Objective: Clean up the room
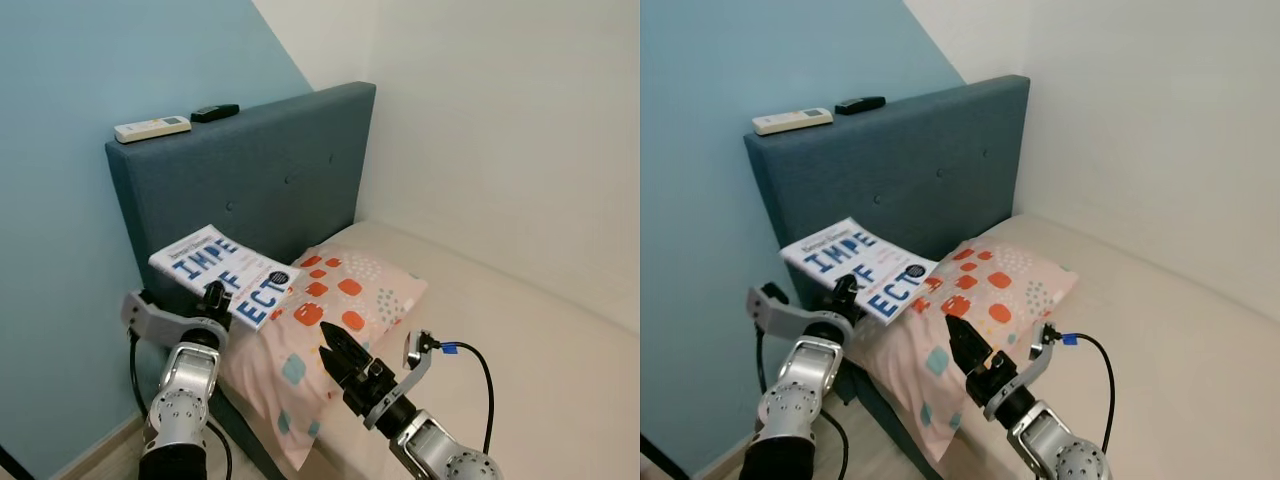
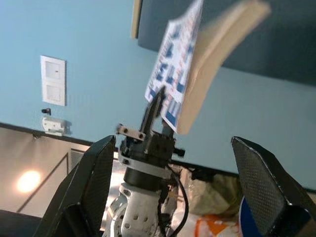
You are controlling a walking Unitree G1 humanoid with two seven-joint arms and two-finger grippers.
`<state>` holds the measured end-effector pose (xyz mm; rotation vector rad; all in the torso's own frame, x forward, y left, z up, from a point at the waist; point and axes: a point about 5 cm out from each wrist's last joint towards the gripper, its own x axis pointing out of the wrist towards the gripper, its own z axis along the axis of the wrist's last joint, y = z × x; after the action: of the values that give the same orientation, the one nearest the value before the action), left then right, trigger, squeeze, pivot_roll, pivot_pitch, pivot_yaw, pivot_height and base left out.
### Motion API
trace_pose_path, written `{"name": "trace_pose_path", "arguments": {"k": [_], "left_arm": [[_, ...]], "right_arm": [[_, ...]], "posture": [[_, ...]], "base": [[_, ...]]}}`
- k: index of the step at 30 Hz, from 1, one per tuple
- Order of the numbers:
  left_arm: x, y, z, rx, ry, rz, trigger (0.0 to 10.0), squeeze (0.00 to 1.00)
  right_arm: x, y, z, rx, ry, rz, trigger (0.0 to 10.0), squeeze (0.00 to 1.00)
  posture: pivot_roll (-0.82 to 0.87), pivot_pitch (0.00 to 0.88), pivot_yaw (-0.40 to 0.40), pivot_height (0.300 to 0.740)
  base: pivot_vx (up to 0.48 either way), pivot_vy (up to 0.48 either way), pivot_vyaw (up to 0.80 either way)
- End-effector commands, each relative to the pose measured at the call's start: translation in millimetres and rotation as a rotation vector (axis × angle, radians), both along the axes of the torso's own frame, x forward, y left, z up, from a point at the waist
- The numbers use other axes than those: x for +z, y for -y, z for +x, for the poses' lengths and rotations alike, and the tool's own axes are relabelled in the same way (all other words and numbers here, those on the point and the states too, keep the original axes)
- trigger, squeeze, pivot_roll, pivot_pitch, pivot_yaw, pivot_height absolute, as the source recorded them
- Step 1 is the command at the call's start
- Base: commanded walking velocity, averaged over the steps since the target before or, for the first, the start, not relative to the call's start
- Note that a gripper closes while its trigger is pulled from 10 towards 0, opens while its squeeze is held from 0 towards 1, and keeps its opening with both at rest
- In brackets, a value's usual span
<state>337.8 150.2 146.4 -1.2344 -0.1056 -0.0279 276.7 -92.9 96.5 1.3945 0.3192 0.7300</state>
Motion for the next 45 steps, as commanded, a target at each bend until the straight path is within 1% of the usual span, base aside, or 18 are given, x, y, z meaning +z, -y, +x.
{"name": "trace_pose_path", "arguments": {"k": [1, 3, 4, 6, 7, 8, 11, 14, 17, 19, 23, 27, 31, 33, 37, 41, 45], "left_arm": [[11, 16.4, -2.7, -0.053, 0.088, -0.093, 10.0, 0.0], [16, 18.8, -5.0, -0.089, 0.125, -0.131, 10.0, 0.0], [17, 20.7, -6.0, -0.109, 0.135, -0.132, 10.0, 0.0], [17, 22.9, -6.9, -0.131, 0.142, -0.119, 10.0, 0.0], [16, 26.2, -8.4, -0.157, 0.142, -0.1, 10.0, 0.0], [16, 26.2, -8.4, -0.157, 0.142, -0.1, 10.0, 0.0], [10, 32.8, -12.7, -0.201, 0.141, -0.051, 10.0, 0.0], [1, 34.0, -16.8, -0.212, 0.121, -0.031, 10.0, 0.0], [-5, 31.1, -18.4, -0.192, 0.094, -0.027, 10.0, 0.0], [-8, 29.4, -18.6, -0.186, 0.085, -0.03, 10.0, 0.0], [-9, 29.3, -19.1, -0.199, 0.073, -0.028, 10.0, 0.0], [-9, 32.1, -20.3, -0.228, 0.082, -0.027, 10.0, 0.0], [-5, 41.9, -25.9, -0.311, 0.12, -0.031, 10.0, 0.0], [-4, 42.8, -26.6, -0.319, 0.125, -0.031, 10.0, 0.0], [-3, 43.3, -28.5, -0.334, 0.136, -0.037, 10.0, 0.0], [-2, 42.7, -33.4, -0.361, 0.15, -0.029, 10.0, 0.0], [-3, 42.0, -35.4, -0.372, 0.151, -0.021, 10.0, 0.0]], "right_arm": [[-4, -8.8, -5.1, 0.004, -0.063, 0.091, 10.0, 0.0], [-4, -8.2, -4.8, 0.002, -0.095, 0.135, 10.0, 0.0], [-4, -8.1, -4.3, 0.001, -0.103, 0.147, 10.0, 0.0], [-4, -8.4, -3.8, 0.002, -0.109, 0.153, 10.0, 0.0], [-4, -9.9, -3.4, 0.013, -0.11, 0.149, 10.0, 0.0], [-4, -9.9, -3.4, 0.013, -0.11, 0.149, 10.0, 0.0], [1, -14.3, -3.4, 0.05, -0.093, 0.158, 10.0, 0.0], [10, -17.1, -4.7, 0.094, -0.065, 0.191, 10.0, 0.0], [15, -18.9, -7.8, 0.127, -0.042, 0.194, 10.0, 0.0], [17, -19.9, -9.1, 0.138, -0.033, 0.189, 10.0, 0.0], [22, -20.1, -11.2, 0.152, 0.001, 0.215, 10.0, 0.0], [22, -20.1, -9.6, 0.142, -0.006, 0.202, 10.0, 0.0], [17, -17.2, -1.4, 0.094, -0.041, 0.179, 10.0, 0.0], [16, -16.7, -0.2, 0.085, -0.048, 0.173, 10.0, 0.0], [17, -15.6, 2.3, 0.072, -0.049, 0.178, 10.0, 0.0], [21, -13.1, 10.0, 0.036, -0.049, 0.215, 10.0, 0.0], [23, -13.4, 12.2, 0.032, -0.044, 0.227, 10.0, 0.0]], "posture": [[0.04, 0.082, -0.051, 0.728], [0.04, 0.081, -0.049, 0.728], [0.04, 0.081, -0.049, 0.728], [0.04, 0.081, -0.049, 0.728], [0.04, 0.082, -0.047, 0.728], [0.04, 0.082, -0.047, 0.728], [0.04, 0.083, -0.046, 0.728], [0.04, 0.083, -0.046, 0.728], [0.04, 0.084, -0.047, 0.728], [0.04, 0.084, -0.047, 0.728], [0.04, 0.085, -0.047, 0.728], [0.04, 0.086, -0.048, 0.728], [0.04, 0.086, -0.049, 0.728], [0.04, 0.086, -0.049, 0.728], [0.05, 0.086, -0.051, 0.728], [0.05, 0.084, -0.053, 0.728], [0.05, 0.084, -0.053, 0.728]], "base": [[0.0, 0.0, 0.0], [0.0, 0.0, 0.0], [0.0, 0.0, 0.0], [0.0, 0.0, 0.0], [0.0, 0.0, 0.0], [0.0, 0.0, 0.0], [0.0, 0.0, 0.0], [0.0, 0.0, 0.0], [0.0, 0.0, 0.0], [0.0, 0.0, 0.0], [0.0, 0.0, 0.0], [0.0, 0.0, 0.0], [0.0, 0.0, 0.0], [0.0, 0.0, 0.0], [0.0, 0.0, 0.0], [0.0, 0.0, 0.0], [0.0, 0.0, 0.0]]}}
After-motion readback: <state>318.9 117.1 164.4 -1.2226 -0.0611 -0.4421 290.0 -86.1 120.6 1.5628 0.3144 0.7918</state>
